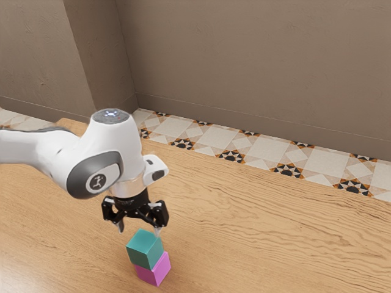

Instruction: Pick up the blue block with one arm, and put the blue block on the table with one arm

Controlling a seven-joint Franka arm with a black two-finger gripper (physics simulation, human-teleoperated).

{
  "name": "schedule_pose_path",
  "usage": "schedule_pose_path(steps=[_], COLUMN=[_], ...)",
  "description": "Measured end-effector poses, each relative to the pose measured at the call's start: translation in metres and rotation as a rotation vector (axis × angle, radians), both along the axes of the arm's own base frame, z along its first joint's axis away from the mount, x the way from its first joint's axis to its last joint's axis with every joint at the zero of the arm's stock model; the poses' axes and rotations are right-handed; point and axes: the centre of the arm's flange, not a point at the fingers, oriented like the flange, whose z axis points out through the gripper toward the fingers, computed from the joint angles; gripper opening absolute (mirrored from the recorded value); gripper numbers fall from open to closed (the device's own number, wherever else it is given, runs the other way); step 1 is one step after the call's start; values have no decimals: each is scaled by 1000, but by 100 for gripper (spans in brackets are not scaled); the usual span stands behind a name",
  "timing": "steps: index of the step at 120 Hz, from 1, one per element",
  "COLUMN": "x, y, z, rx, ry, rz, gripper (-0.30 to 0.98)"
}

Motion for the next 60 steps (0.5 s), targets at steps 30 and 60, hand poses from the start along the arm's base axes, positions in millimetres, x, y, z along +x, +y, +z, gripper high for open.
schedule_pose_path(steps=[30, 60], x=[-6, -7], y=[-8, -9], z=[-11, -27], rx=[-5, -14], ry=[26, 44], rz=[0, -39], gripper=[69, 68])
